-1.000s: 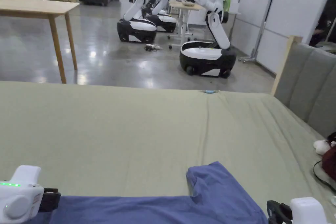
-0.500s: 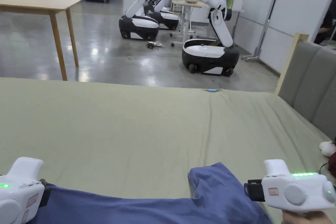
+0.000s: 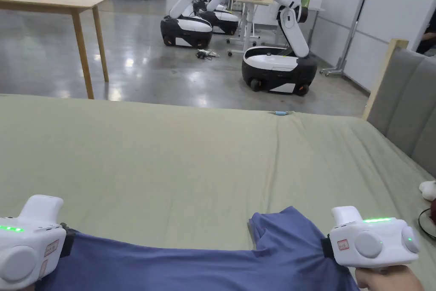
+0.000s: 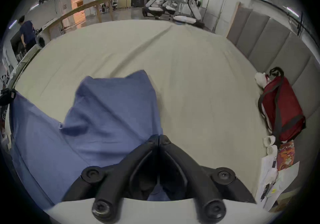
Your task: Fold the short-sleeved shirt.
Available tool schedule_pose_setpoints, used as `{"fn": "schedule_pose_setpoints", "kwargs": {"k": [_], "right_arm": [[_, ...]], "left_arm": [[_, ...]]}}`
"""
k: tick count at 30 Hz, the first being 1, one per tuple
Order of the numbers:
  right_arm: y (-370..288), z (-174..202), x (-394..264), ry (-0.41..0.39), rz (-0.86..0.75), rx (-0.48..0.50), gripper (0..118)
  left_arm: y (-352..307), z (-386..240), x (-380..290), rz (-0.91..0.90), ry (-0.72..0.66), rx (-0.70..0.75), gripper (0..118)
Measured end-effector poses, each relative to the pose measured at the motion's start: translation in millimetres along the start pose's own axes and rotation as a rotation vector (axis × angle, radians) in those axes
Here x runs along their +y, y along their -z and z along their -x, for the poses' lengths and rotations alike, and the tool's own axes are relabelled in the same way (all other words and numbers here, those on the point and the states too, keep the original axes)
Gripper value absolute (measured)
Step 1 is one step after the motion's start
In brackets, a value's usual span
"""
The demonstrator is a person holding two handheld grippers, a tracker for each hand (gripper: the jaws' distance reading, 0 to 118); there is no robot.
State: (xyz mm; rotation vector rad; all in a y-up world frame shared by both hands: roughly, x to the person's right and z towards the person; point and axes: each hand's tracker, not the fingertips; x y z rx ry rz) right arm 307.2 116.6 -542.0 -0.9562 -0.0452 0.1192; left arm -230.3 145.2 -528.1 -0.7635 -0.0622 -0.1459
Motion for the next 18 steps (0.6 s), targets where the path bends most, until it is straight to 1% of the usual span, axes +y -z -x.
{"fn": "schedule_pose_setpoints", "kwargs": {"k": [2, 3, 4, 8, 13, 15, 18], "right_arm": [[-25.3, 3.4, -1.1, -0.015, -0.059, -0.003, 4], [-37.8, 3.2, -3.1, -0.021, -0.086, 0.013, 4], [-54.3, 4.1, -5.8, -0.017, -0.115, 0.026, 4], [-130.5, 4.6, -29.6, -0.045, -0.240, 0.041, 4], [-219.8, -4.9, -84.5, -0.014, -0.386, 0.064, 4], [-239.9, -7.0, -112.9, -0.023, -0.397, 0.047, 4], [-247.3, -4.9, -160.5, -0.034, -0.376, 0.039, 4]], "left_arm": [[-14.9, 1.1, -1.7, -0.030, -0.011, 0.005, 4], [-23.2, 2.4, -2.2, -0.042, -0.016, 0.004, 4], [-37.0, 3.7, -3.4, -0.063, -0.026, 0.000, 4], [-101.2, 13.6, -12.9, -0.171, -0.060, -0.012, 4], [-187.1, 26.5, -50.3, -0.237, -0.080, -0.035, 4], [-211.0, 30.1, -75.3, -0.240, -0.078, -0.041, 4], [-227.5, 35.1, -120.6, -0.193, -0.068, -0.041, 4]]}}
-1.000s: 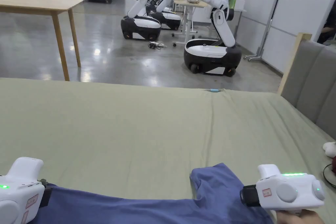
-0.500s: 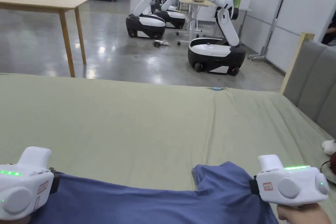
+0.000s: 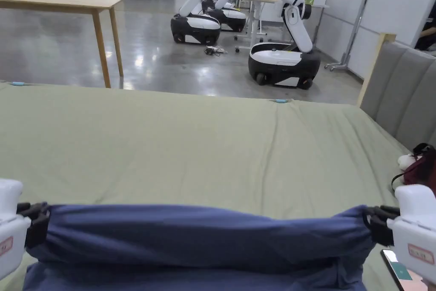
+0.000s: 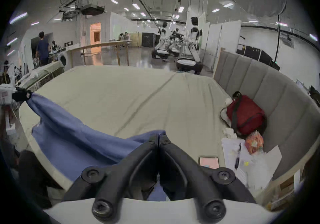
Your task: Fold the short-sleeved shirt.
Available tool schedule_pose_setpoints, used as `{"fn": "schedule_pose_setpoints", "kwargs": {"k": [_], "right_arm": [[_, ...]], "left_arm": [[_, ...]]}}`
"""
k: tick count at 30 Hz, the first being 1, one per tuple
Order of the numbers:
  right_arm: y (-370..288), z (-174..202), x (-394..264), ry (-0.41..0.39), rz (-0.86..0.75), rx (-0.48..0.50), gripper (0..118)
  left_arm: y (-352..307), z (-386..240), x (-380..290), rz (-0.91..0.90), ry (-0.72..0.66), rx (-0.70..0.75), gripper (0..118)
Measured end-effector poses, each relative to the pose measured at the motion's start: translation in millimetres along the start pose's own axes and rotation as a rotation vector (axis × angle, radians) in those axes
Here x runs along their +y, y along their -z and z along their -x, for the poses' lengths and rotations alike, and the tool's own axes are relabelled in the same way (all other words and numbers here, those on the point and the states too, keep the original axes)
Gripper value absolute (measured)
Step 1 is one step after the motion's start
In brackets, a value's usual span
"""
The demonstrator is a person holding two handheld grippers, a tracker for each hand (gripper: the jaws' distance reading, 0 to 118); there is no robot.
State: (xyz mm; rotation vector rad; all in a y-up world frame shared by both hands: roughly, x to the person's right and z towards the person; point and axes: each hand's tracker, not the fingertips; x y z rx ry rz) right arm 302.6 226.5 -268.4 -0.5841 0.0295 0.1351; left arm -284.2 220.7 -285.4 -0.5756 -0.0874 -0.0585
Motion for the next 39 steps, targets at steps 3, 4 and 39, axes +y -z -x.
{"fn": "schedule_pose_setpoints", "kwargs": {"k": [3, 4, 39], "right_arm": [[1.7, 9.3, -52.5, 0.011, 0.092, 0.026, 4], [7.2, 12.9, -70.0, 0.013, 0.126, 0.029, 4], [-48.8, 76.8, -48.9, 0.047, -0.328, -0.012, 3]], "left_arm": [[-3.2, 0.7, -47.8, 0.123, 0.008, 0.003, 4], [0.2, 1.9, -63.9, 0.162, -0.004, 0.004, 4], [-32.1, 42.2, -76.9, -0.031, -0.336, -0.041, 1]]}}
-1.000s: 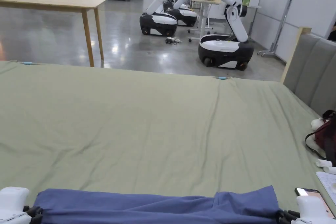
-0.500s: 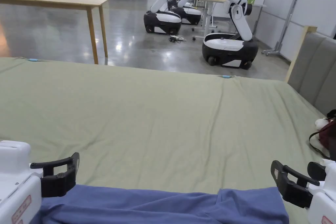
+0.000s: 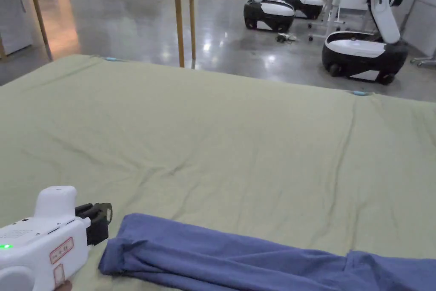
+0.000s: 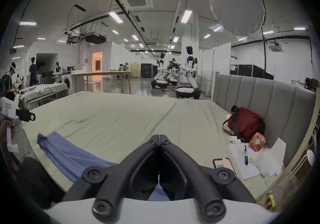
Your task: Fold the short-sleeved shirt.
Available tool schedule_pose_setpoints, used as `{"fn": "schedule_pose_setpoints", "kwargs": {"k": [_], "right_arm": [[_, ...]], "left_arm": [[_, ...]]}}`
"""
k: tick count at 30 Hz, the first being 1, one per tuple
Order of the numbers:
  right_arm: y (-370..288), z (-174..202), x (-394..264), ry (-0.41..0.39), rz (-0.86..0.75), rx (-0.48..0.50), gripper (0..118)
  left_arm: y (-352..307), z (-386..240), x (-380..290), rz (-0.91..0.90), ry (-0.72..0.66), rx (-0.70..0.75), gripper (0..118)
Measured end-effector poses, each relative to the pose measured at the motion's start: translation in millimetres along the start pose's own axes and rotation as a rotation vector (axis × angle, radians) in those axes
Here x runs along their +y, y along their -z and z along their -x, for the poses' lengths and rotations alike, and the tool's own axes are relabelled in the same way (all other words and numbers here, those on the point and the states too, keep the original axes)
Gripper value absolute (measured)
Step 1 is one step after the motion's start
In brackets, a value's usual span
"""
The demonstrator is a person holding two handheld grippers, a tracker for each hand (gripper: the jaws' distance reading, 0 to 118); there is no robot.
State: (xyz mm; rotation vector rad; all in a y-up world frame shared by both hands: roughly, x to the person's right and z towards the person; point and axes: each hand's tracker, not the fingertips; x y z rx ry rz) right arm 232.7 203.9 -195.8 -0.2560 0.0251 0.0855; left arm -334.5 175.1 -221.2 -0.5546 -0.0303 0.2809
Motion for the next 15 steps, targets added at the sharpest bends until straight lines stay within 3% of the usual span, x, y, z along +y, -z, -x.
{"fn": "schedule_pose_setpoints", "kwargs": {"k": [1, 2, 3, 4, 6, 9, 12, 15], "right_arm": [[0.4, 3.1, -0.1, -0.004, 0.004, 0.005, 3], [2.9, 6.0, 2.2, -0.004, 0.007, 0.008, 3], [4.5, 9.1, 2.5, -0.001, 0.014, 0.015, 3], [5.7, 12.5, 2.5, 0.002, 0.018, 0.017, 3], [8.6, 20.9, 5.4, 0.006, 0.023, 0.019, 3], [10.4, 32.6, 7.0, 0.007, 0.028, 0.023, 3], [12.5, 45.2, 13.4, -0.003, 0.032, 0.026, 3], [19.3, 45.6, 14.9, -0.008, 0.032, 0.029, 3]], "left_arm": [[1.3, 10.5, -3.2, 0.031, -0.054, -0.049, 11], [2.6, 17.7, -5.6, 0.068, -0.104, -0.084, 37], [10.1, 33.8, -7.6, 0.100, -0.129, -0.108, 82], [15.4, 41.5, -10.7, 0.144, -0.155, -0.150, 118], [22.8, 56.5, -14.3, 0.125, -0.264, -0.259, 118], [30.6, 63.4, -21.6, 0.229, -0.476, -0.384, 118], [78.8, 93.7, -47.3, 0.368, -0.680, -0.524, 118], [98.4, 101.2, -56.8, 0.261, -0.869, -0.788, 118]]}}
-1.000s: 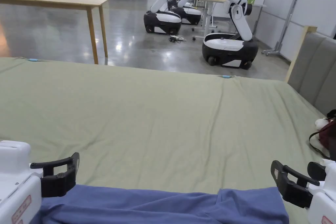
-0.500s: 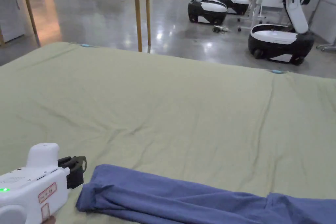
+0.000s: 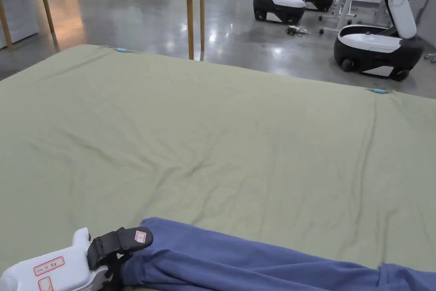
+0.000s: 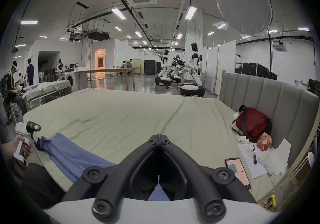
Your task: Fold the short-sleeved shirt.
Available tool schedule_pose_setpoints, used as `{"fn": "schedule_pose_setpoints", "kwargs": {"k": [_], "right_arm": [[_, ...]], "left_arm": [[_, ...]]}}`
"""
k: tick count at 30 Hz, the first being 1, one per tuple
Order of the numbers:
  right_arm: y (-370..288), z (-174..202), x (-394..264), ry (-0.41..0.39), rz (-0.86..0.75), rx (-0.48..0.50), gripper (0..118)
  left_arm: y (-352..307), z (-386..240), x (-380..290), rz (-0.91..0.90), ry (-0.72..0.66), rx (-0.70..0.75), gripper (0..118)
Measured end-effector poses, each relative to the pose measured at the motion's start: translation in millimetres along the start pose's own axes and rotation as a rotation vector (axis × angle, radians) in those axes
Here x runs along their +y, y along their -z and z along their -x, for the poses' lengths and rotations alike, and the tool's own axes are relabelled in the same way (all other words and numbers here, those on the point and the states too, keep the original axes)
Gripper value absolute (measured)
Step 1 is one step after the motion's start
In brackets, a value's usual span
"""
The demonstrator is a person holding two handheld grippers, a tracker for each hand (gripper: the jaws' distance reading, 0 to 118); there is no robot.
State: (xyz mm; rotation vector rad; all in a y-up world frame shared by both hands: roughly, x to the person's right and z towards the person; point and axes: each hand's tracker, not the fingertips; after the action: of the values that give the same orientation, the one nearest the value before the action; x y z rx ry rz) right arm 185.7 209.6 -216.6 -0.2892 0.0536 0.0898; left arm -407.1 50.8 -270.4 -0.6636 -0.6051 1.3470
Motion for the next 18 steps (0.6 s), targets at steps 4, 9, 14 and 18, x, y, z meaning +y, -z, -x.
{"fn": "schedule_pose_setpoints", "kwargs": {"k": [4, 9, 14, 18], "right_arm": [[1.8, 9.0, 9.7, -0.008, -0.003, 0.003, 3], [3.7, 19.1, 18.0, -0.016, -0.006, 0.008, 3], [7.3, 23.5, 20.8, -0.026, -0.002, 0.017, 3], [6.8, 25.6, 21.0, -0.010, -0.008, 0.031, 3]], "left_arm": [[22.3, 22.1, 23.1, 0.051, 0.007, 0.082, 44], [29.0, 20.5, 10.8, 0.022, 0.014, 0.231, 6], [0.1, -3.2, 24.2, -0.085, 0.108, 0.367, 6], [-23.3, -25.3, 41.8, -0.171, 0.243, 0.513, 6]]}}
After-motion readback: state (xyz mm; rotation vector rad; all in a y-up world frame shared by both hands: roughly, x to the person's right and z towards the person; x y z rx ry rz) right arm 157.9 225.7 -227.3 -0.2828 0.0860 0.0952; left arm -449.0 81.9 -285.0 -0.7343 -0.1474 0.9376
